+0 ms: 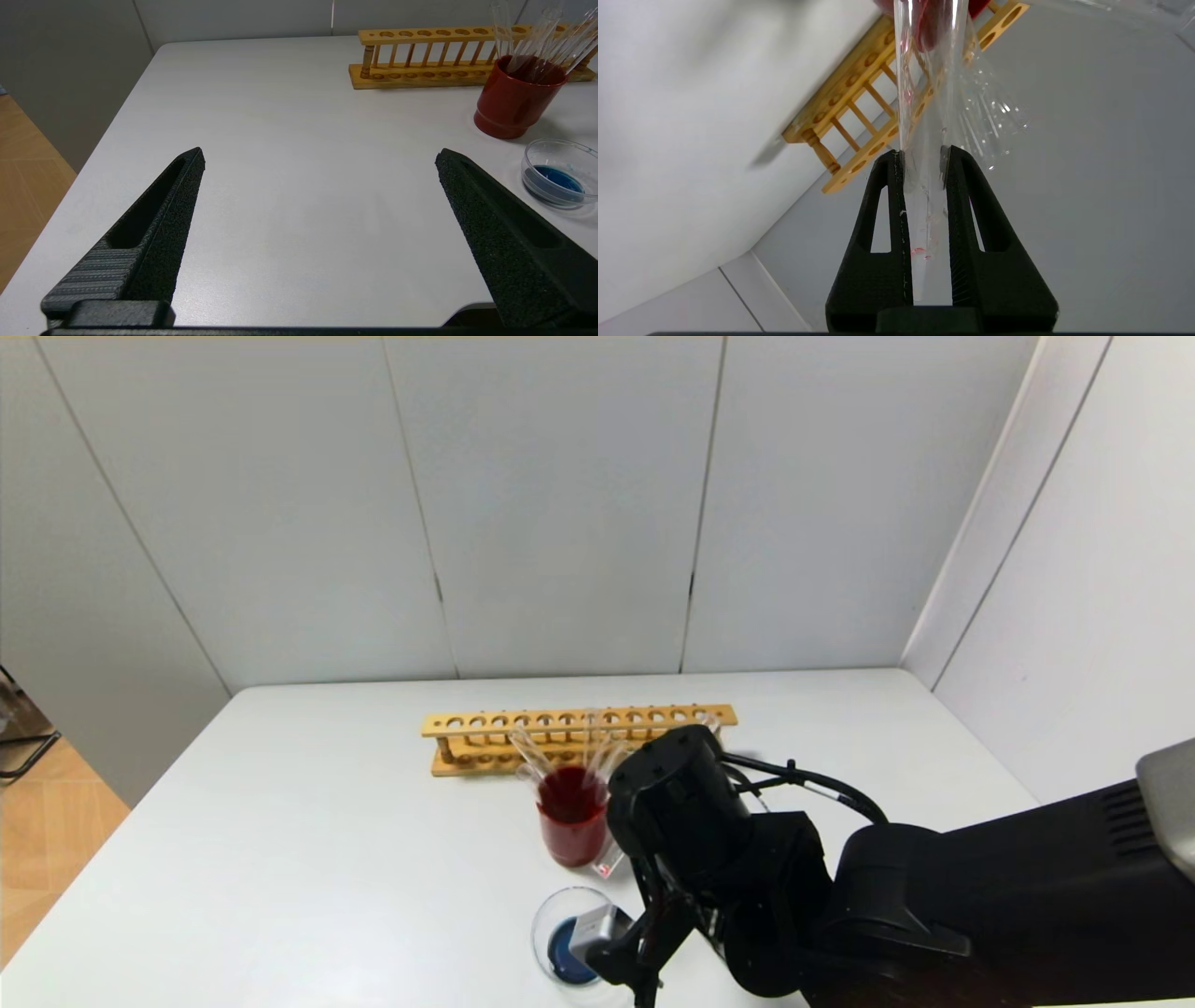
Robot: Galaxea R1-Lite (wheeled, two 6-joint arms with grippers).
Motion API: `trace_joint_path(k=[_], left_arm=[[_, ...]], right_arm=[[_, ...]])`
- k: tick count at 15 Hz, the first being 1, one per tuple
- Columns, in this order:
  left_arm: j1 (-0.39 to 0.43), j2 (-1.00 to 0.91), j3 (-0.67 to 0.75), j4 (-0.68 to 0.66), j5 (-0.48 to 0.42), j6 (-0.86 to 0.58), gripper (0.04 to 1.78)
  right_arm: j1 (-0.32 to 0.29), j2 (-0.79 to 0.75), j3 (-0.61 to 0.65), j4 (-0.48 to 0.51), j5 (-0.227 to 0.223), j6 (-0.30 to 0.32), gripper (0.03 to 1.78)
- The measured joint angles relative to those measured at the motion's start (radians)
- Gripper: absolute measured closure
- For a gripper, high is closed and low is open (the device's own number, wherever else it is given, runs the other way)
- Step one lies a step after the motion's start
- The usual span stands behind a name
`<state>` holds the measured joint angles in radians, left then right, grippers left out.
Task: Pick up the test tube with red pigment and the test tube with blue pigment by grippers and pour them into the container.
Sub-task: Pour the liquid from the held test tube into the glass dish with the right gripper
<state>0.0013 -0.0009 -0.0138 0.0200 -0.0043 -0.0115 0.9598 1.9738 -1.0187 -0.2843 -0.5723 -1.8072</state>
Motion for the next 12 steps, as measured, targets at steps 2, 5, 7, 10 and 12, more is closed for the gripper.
trace_joint_path(k=[2,5,7,10,12], left_arm=[[0.000,0.000,0.000,0.000,0.000,0.000,0.07],[0.000,0.000,0.000,0.000,0.000,0.000,0.07],[0.000,0.000,0.000,0.000,0.001,0.000,0.07],[0.000,0.000,0.000,0.000,0.000,0.000,0.07],[0.000,0.000,0.000,0.000,0.000,0.000,0.07]], right_arm=[[0.006,0.007,-0.014,0.000,0.000,0.000,1.49],[0.021,0.023,-0.034,0.000,0.000,0.000,1.49],[0.027,0.028,-0.040,0.001,0.000,0.000,1.49],[0.031,0.032,-0.033,0.002,-0.001,0.000,1.49],[0.034,0.034,-0.023,0.001,-0.001,0.000,1.49]])
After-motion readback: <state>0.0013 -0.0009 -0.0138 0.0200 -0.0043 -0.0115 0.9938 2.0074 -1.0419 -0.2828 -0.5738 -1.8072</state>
